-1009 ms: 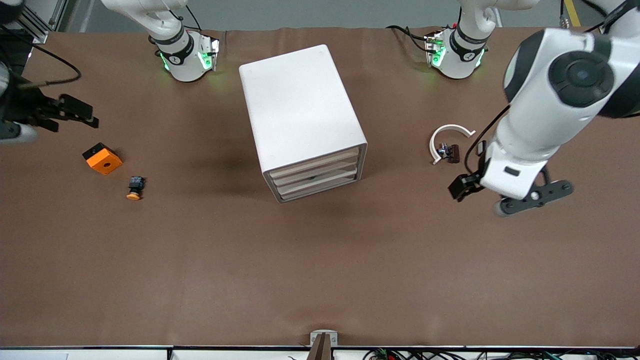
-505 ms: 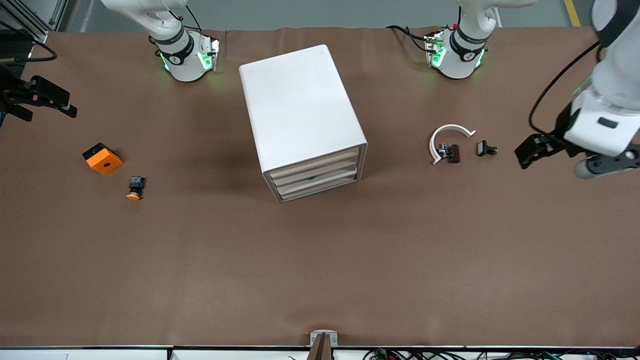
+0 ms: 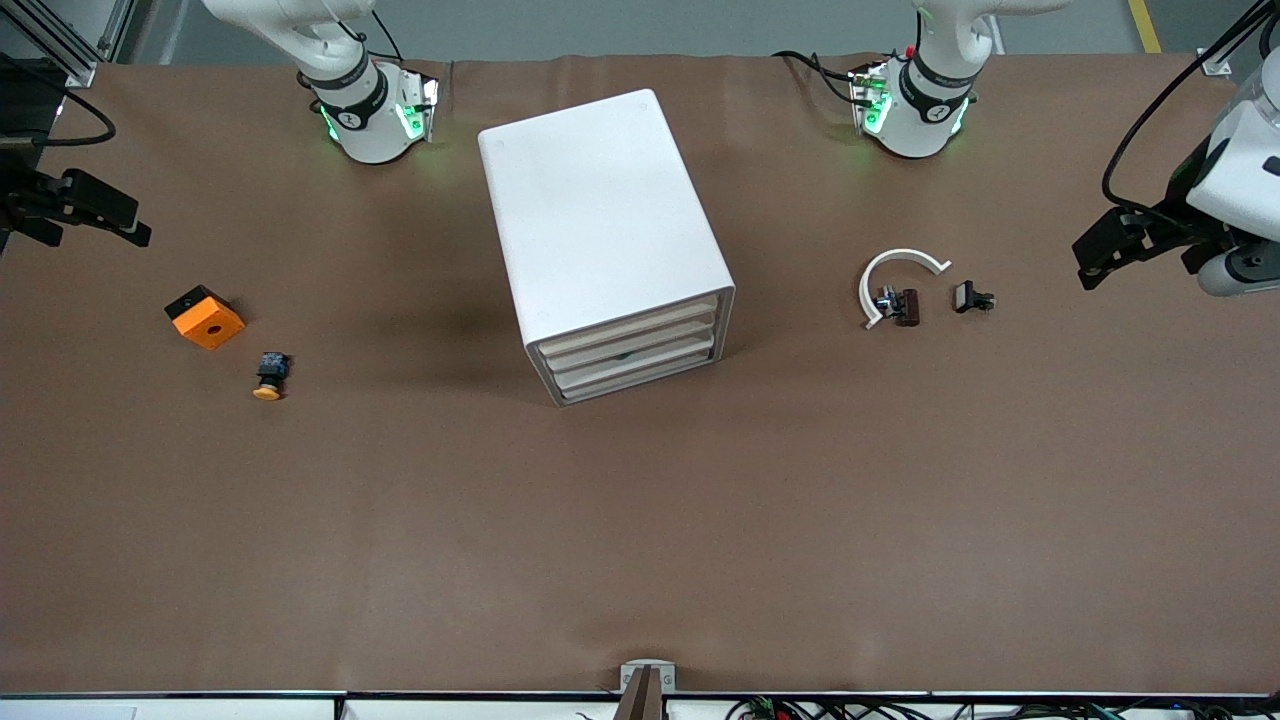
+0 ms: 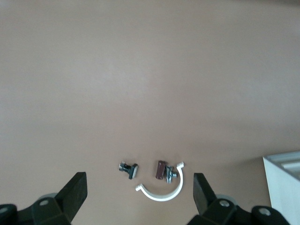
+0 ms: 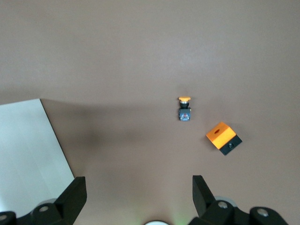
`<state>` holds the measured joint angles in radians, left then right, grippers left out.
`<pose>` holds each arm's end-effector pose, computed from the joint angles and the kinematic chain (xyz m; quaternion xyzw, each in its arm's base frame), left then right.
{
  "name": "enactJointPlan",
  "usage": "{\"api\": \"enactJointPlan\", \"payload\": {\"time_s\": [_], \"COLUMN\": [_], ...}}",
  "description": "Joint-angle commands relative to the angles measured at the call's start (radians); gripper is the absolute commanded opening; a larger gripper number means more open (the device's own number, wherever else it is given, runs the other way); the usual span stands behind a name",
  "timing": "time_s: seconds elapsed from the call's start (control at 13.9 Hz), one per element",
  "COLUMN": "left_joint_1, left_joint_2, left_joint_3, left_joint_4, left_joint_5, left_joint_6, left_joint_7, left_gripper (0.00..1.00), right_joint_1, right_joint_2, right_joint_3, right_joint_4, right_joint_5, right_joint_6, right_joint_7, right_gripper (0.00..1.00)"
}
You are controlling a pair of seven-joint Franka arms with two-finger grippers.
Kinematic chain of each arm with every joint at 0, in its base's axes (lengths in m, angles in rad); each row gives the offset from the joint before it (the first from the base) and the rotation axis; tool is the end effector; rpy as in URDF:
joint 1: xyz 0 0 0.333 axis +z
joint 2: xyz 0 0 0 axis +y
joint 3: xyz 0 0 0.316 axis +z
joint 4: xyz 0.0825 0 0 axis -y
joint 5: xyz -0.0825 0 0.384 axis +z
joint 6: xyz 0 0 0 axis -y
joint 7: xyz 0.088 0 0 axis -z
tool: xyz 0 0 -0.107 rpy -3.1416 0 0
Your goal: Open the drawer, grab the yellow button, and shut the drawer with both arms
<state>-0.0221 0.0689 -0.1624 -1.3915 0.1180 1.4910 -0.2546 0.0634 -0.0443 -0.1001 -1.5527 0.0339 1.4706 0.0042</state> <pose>0.5610 -0.0871 0.6637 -0.9976 -0.0409 -0.0269 0.0484 0.5302 -0.0169 0.6483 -0.9995 0.0190 0.0187 0.0194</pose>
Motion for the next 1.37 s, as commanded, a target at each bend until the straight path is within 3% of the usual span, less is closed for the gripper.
{"api": "enactJointPlan", "payload": {"time_s": [0.0,0.22,0.5,0.72,1.3], "left_joint_1": [0.016,0.01,0.014,0.039,0.039], "left_joint_2": [-0.176,-0.274,-0.262,-0.216,-0.192], "left_joint_3": [0.01,0.072,0.075,0.076,0.07], "left_joint_4": [-0.237,-0.349,-0.34,-0.278,-0.264], "left_joint_5": [-0.05,-0.127,-0.126,-0.124,-0.124], "left_joint_6": [0.072,0.087,0.055,0.054,0.048], "left_joint_7": [0.029,0.041,0.051,0.181,0.015], "left_gripper": [1.0,1.0,1.0,1.0,1.0], "right_joint_1": [0.001,-0.008,-0.004,-0.002,-0.007], "right_joint_2": [-0.108,-0.101,-0.1,-0.1,-0.1], "right_joint_3": [0.008,0.002,0.005,0.007,0.004], "right_joint_4": [-0.138,-0.089,-0.079,-0.078,-0.069], "right_joint_5": [-0.022,-0.022,-0.023,-0.023,-0.026], "right_joint_6": [0.073,0.039,0.03,0.028,0.017], "right_joint_7": [0.01,-0.05,-0.05,-0.052,-0.053], "right_gripper": [1.0,1.0,1.0,1.0,1.0]}}
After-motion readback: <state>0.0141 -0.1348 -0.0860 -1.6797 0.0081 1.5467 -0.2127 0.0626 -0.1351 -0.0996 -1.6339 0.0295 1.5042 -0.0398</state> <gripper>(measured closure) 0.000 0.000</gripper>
